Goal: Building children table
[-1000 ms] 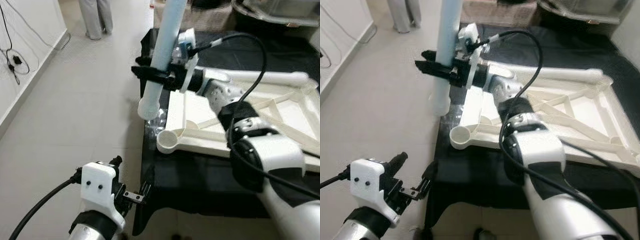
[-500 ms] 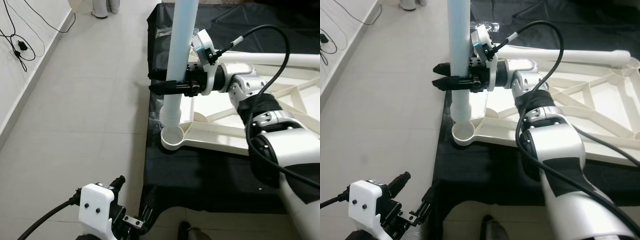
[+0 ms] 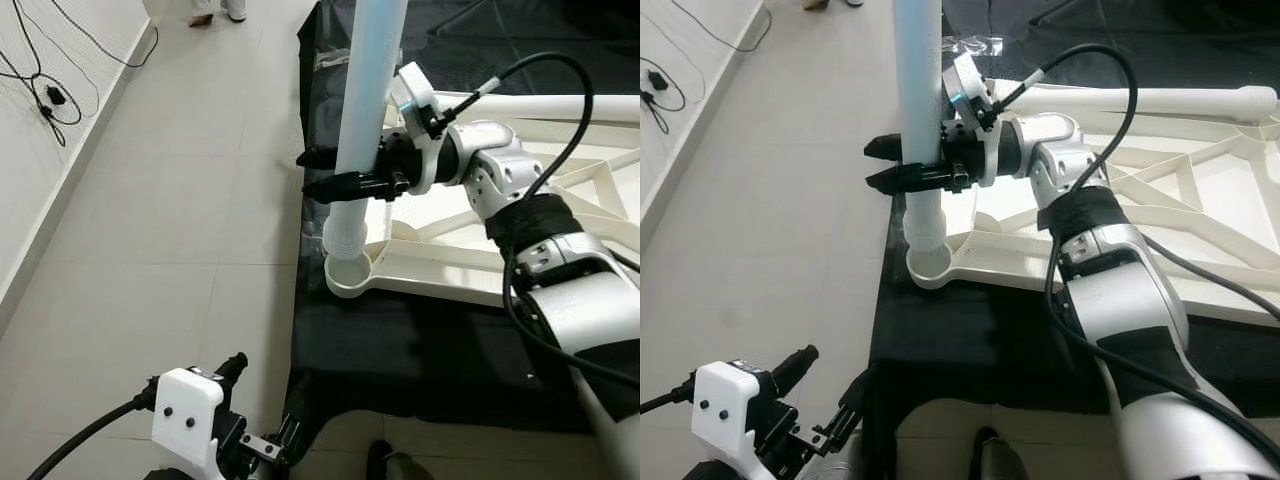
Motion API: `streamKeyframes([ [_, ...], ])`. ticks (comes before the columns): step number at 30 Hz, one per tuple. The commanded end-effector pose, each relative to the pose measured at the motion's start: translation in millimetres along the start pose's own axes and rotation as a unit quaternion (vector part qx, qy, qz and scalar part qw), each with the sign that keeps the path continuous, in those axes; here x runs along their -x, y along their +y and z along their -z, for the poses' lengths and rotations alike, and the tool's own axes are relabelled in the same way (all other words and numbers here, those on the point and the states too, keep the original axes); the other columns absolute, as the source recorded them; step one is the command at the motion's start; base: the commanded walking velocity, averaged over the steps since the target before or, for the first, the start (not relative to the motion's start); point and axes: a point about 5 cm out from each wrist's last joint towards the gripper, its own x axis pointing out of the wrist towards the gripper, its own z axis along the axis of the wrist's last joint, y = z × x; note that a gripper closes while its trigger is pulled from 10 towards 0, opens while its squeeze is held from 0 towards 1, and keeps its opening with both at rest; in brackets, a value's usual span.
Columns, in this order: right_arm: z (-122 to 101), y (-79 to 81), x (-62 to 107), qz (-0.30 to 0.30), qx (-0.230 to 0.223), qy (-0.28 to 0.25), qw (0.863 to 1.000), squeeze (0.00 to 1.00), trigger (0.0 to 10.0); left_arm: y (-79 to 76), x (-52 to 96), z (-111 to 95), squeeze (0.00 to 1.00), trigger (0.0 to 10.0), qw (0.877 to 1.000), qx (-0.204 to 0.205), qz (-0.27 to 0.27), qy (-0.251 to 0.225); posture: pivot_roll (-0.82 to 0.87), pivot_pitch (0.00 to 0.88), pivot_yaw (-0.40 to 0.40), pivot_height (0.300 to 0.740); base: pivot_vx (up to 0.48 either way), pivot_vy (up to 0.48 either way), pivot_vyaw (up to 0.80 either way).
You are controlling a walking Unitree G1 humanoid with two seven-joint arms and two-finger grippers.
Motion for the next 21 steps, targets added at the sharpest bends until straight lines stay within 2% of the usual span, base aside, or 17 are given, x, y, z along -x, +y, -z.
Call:
streamKeyframes([
  [1,0.1,5.3,-8.5,-0.033,0.003,-0.004,0.999,0.00,10.0,0.9,2.3,0.7,0.00,10.0,1.000,0.000,0.002,0.007,0.22,0.297,0.052,0.740,0.000,0.000,0.00],
  [7,0.6,13.8,-14.2,-0.069,-0.008,-0.009,0.998,0.00,10.0,4.0,2.2,-0.7,0.00,10.0,1.000,-0.009,0.004,0.008,0.22,0.297,0.056,0.740,0.000,0.000,0.00],
  [11,9.4,22.7,-18.9,-0.101,-0.015,0.015,0.995,0.00,10.0,6.8,2.7,-1.7,0.00,10.0,1.000,-0.007,0.000,0.008,0.22,0.297,0.054,0.740,0.000,0.000,0.00],
  [21,16.7,17.1,-8.4,-0.076,-0.019,0.048,0.996,0.00,10.0,6.1,1.9,-1.3,0.00,10.0,1.000,-0.010,0.003,0.013,0.22,0.299,0.054,0.740,0.000,0.000,0.00],
])
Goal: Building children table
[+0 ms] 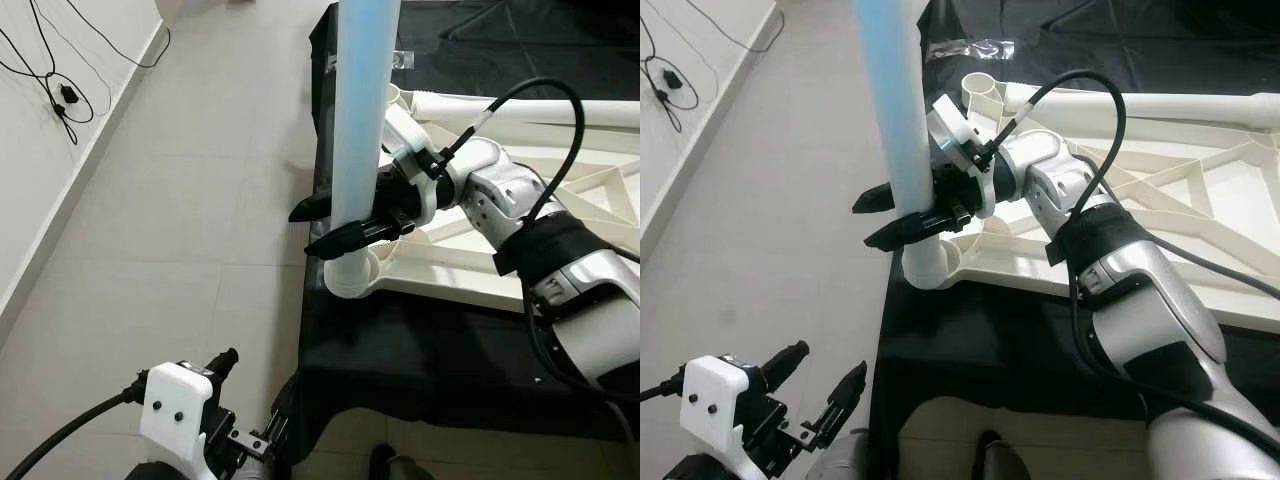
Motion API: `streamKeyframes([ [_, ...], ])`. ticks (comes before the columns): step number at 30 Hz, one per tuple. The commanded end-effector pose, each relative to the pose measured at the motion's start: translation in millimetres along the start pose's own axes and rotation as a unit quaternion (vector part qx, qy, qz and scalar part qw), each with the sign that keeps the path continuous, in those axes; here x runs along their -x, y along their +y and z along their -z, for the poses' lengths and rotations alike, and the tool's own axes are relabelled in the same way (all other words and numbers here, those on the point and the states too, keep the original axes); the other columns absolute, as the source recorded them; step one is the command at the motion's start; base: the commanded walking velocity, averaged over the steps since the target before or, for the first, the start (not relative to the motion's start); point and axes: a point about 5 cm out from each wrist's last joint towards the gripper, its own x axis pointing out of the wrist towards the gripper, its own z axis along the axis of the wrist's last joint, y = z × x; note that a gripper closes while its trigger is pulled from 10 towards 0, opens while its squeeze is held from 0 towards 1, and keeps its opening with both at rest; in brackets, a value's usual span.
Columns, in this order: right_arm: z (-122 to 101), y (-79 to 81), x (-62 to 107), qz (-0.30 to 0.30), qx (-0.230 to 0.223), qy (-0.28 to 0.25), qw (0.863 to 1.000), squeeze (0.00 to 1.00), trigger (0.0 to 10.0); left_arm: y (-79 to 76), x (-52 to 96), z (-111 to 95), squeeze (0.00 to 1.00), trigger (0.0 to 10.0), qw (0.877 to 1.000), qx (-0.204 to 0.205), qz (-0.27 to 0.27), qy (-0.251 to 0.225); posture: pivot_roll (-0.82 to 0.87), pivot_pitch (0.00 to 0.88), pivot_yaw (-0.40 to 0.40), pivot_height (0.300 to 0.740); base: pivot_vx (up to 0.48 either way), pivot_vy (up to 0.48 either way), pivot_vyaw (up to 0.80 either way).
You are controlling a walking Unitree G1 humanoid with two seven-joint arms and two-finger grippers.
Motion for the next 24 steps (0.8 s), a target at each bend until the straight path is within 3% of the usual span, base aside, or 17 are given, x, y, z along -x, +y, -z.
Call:
streamKeyframes([
  [1,6.1,0.6,1.0,-0.002,-0.007,0.015,1.000,0.00,10.0,-1.2,2.1,2.4,0.00,10.0,1.000,0.002,0.002,0.013,0.22,0.299,0.054,0.740,0.000,0.000,0.00],
  [11,-3.6,-9.6,13.1,0.039,0.001,0.008,0.999,0.00,10.0,-0.9,3.0,2.4,0.00,10.0,1.000,0.000,0.001,0.014,0.22,0.308,0.049,0.740,0.000,0.000,0.00],
  [19,6.8,-0.2,5.3,0.003,-0.012,0.008,1.000,0.00,10.0,0.9,3.1,1.1,0.00,10.0,1.000,-0.002,-0.002,0.013,0.22,0.315,0.051,0.740,0.000,0.000,0.00],
  [24,10.2,1.1,10.0,0.010,-0.017,0.014,1.000,0.00,10.0,1.4,3.8,0.8,0.00,10.0,1.000,-0.001,-0.002,0.013,0.22,0.314,0.051,0.740,0.000,0.000,0.00],
])
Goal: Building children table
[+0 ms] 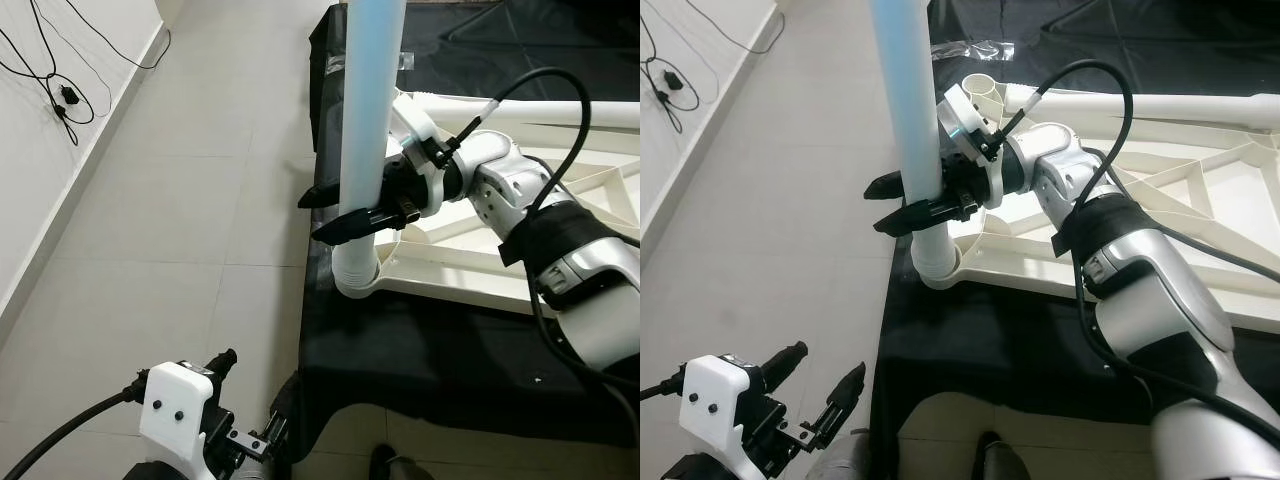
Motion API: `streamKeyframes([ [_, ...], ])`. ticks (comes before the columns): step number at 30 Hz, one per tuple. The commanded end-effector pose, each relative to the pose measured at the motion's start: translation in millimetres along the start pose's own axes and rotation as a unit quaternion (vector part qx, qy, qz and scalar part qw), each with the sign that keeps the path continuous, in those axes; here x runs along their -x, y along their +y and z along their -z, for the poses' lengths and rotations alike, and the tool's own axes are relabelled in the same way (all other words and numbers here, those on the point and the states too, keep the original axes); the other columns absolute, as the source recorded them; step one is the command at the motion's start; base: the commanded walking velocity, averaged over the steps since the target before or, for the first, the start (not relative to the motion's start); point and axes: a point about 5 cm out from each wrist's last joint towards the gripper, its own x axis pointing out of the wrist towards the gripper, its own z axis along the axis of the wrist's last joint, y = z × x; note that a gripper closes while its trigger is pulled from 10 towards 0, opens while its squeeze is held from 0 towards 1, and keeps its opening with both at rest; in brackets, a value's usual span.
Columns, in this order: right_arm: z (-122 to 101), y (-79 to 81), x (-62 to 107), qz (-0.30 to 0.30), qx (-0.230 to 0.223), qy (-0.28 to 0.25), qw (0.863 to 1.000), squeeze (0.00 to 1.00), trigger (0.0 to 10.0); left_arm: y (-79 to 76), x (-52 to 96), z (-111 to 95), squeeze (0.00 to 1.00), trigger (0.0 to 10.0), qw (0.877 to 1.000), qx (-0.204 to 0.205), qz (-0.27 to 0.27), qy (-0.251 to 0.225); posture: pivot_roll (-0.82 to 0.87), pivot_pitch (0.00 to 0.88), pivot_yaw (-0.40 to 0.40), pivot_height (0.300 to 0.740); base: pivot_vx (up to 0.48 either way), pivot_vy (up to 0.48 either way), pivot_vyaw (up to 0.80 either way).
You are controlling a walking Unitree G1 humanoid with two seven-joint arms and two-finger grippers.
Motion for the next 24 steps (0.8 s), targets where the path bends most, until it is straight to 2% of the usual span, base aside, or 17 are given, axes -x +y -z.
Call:
streamKeyframes([
  [1,10.1,3.3,-0.1,-0.008,-0.015,0.012,1.000,0.00,10.0,-0.1,2.7,1.0,0.00,10.0,1.000,0.002,0.002,0.007,0.22,0.314,0.051,0.740,0.000,0.000,0.00],
  [8,18.5,4.3,3.5,0.001,-0.025,0.025,0.999,0.00,10.0,-0.7,1.2,0.1,0.00,10.0,1.000,0.001,0.003,0.006,0.22,0.314,0.053,0.740,0.000,0.000,0.00],
  [15,16.3,0.4,10.9,0.022,-0.025,0.029,0.999,0.00,10.0,0.0,0.9,-0.8,0.00,10.0,1.000,-0.002,0.004,0.006,0.22,0.313,0.050,0.740,0.000,0.000,0.00],
  [24,19.6,5.4,13.7,0.018,-0.033,0.024,0.999,0.00,10.0,-0.1,-0.3,-1.6,0.00,10.0,1.000,-0.004,0.005,0.006,0.21,0.315,0.051,0.740,0.000,0.000,0.00],
])
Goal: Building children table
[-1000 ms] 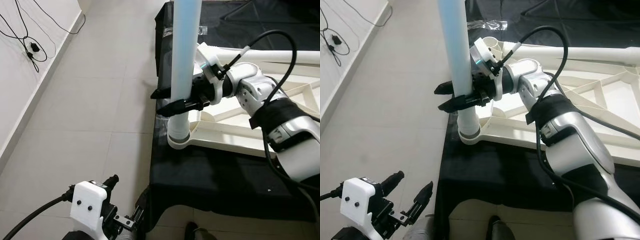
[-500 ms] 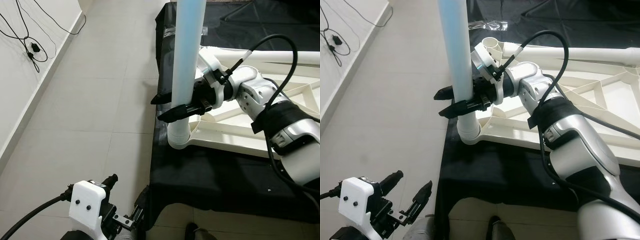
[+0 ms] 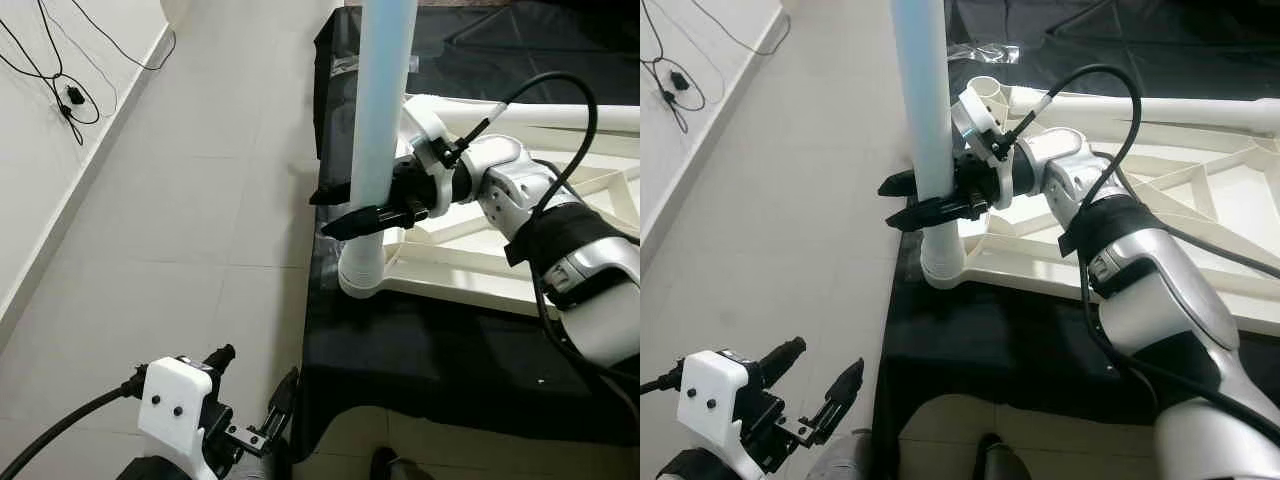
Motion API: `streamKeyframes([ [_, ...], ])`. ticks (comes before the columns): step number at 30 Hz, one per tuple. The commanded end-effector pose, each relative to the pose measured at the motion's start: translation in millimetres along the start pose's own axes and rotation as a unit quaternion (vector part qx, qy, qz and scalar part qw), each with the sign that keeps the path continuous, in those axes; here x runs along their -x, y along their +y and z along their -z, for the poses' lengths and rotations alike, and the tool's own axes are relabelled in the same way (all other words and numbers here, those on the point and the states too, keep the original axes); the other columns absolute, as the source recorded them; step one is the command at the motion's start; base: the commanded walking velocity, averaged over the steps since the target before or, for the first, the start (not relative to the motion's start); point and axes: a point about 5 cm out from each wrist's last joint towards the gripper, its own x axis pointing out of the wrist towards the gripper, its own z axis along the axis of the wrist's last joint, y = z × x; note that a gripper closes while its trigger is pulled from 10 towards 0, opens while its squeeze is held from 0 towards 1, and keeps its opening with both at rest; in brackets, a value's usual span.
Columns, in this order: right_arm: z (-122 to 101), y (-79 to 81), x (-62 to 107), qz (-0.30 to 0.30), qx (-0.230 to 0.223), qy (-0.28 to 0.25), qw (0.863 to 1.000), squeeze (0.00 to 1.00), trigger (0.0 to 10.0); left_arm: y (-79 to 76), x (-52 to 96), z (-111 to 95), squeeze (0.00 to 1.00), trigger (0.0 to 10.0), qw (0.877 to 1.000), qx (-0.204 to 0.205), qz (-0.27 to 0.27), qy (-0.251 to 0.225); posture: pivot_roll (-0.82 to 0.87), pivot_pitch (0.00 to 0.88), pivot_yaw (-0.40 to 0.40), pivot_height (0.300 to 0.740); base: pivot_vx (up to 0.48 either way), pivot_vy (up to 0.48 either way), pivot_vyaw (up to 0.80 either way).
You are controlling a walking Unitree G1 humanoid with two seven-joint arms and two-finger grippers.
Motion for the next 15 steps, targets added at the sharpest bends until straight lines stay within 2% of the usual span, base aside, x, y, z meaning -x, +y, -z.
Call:
streamKeyframes([
  [1,13.5,5.9,-0.4,-0.011,-0.023,0.011,1.000,0.00,10.0,-1.1,2.1,1.8,0.00,10.0,1.000,0.002,0.004,0.011,0.21,0.315,0.051,0.740,0.000,0.000,0.00],
  [3,17.3,6.8,-3.3,-0.010,-0.024,-0.010,1.000,0.00,10.0,-0.7,1.4,1.4,0.00,10.0,1.000,0.002,0.002,0.010,0.21,0.315,0.048,0.740,0.000,0.000,0.00],
  [7,19.3,6.3,-4.7,-0.006,-0.022,-0.021,1.000,0.00,10.0,-0.4,1.2,1.1,0.00,10.0,1.000,0.003,0.000,0.009,0.21,0.315,0.048,0.740,0.000,0.000,0.00],
  [9,32.9,5.8,-11.9,0.008,-0.025,-0.055,0.998,0.00,10.0,1.3,-1.1,-1.2,0.00,10.0,1.000,-0.003,-0.005,0.005,0.21,0.310,0.045,0.740,0.000,0.000,0.00],
  [11,36.2,6.1,-13.4,0.011,-0.026,-0.062,0.998,0.00,10.0,2.0,-1.5,-1.9,0.00,10.0,1.000,-0.004,-0.007,0.003,0.21,0.310,0.045,0.740,0.000,0.000,0.00],
  [15,42.8,8.9,-13.6,0.015,-0.049,-0.083,0.995,0.00,10.0,5.1,-0.7,-3.2,0.00,10.0,1.000,-0.010,-0.011,0.002,0.20,0.308,0.036,0.740,0.000,0.000,0.00],
])
